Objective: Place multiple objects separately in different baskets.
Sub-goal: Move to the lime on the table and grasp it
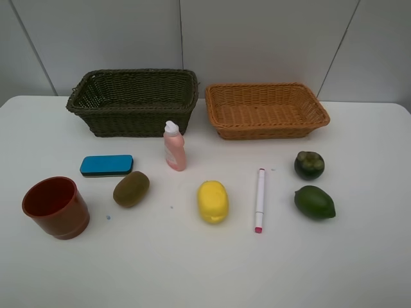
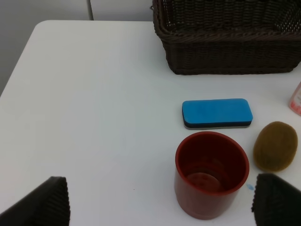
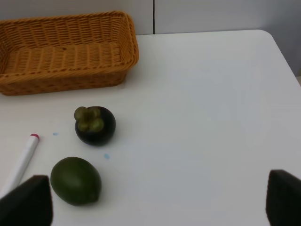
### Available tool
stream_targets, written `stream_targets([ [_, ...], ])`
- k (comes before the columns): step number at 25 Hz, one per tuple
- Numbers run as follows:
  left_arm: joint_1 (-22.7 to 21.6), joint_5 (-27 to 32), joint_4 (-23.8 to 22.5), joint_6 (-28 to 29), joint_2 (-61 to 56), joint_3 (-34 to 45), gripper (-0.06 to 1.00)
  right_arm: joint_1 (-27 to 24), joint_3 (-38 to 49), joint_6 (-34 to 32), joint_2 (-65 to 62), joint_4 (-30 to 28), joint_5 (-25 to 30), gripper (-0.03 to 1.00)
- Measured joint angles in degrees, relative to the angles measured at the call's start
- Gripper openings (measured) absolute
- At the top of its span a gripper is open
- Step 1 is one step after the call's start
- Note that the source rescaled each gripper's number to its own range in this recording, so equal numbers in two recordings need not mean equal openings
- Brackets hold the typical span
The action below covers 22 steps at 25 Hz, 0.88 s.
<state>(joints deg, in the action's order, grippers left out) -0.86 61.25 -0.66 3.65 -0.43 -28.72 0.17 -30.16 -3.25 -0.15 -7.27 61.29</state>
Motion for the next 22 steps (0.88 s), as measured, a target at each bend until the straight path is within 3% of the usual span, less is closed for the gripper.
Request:
stream_targets([
  [22,0.0,0.0,0.0,0.0,0.0,0.0,1.0,0.0,0.0,0.0,0.0,0.0,0.0,0.99],
])
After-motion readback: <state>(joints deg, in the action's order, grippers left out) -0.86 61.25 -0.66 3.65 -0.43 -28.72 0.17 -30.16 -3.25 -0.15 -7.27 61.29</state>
